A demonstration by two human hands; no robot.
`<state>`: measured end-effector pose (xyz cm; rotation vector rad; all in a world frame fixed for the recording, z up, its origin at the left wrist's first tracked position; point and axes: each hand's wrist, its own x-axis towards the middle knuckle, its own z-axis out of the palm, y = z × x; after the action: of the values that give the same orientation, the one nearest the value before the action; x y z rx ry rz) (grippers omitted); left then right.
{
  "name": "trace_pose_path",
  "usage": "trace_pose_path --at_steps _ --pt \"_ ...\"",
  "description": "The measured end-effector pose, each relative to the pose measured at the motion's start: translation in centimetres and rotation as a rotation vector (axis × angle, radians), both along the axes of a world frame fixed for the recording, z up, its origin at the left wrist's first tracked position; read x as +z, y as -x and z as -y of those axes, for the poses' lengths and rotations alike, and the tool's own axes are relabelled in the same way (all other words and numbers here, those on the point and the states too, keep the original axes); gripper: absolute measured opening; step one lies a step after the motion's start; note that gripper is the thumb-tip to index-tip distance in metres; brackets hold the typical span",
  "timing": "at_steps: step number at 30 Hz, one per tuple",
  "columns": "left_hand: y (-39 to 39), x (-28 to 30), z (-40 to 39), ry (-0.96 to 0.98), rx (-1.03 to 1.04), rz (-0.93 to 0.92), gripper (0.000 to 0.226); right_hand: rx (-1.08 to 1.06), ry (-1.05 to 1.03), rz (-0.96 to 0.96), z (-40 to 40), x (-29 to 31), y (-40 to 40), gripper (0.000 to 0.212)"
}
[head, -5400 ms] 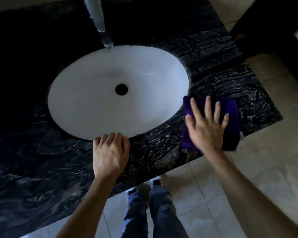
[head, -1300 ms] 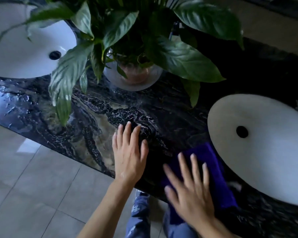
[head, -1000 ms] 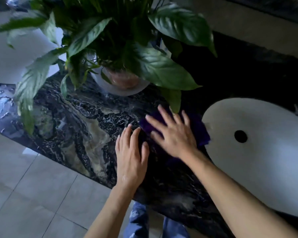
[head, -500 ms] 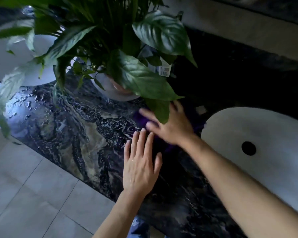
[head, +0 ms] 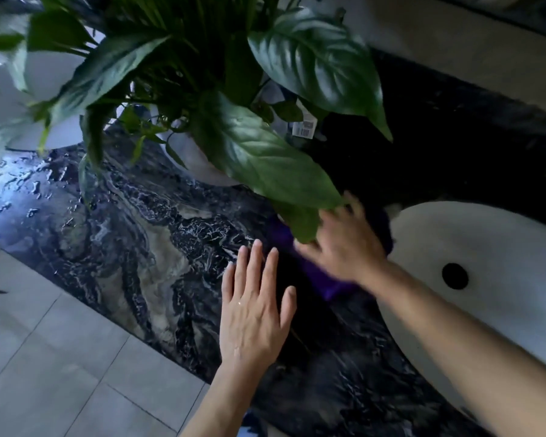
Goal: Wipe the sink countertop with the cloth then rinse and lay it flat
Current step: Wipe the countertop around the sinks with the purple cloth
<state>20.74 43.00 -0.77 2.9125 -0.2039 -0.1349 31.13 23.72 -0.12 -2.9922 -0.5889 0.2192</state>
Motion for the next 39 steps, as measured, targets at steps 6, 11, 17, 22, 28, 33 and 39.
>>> trace_pose_path --at_steps 6,11,17,22,28,33,39 --pt "-0.1 0.2 0.3 -0.045 0.016 0.0 0.067 -0.273 0.037 0.068 1.4 -0.4 -2.3 0.057" --pt "-0.1 0.4 0.1 0.05 0.014 -0.001 0.069 -0.094 -0.014 -0.017 -2.2 0.8 15.3 0.072" --pt "0.0 0.4 -0.1 0.087 0.014 -0.025 0.068 -0.021 -0.049 -0.114 -0.9 1.1 12.1 0.066" --pt "-1.4 0.7 2.6 0.143 0.137 0.007 0.065 -0.174 -0.014 0.0 2.0 -0.7 -2.1 0.057" --pt "-11.8 1.0 11.0 0.377 0.066 0.047 0.067 -0.513 0.038 -0.01 8.2 -0.5 -10.6 0.058" --pt "-13.1 0.3 12.0 0.286 -0.007 0.059 0.068 -0.308 0.11 -0.049 4.5 -0.3 -2.1 0.07" --pt "-13.4 0.1 12.4 0.318 0.052 0.05 0.07 -0.167 0.087 -0.101 5.9 -0.2 -7.4 0.07"
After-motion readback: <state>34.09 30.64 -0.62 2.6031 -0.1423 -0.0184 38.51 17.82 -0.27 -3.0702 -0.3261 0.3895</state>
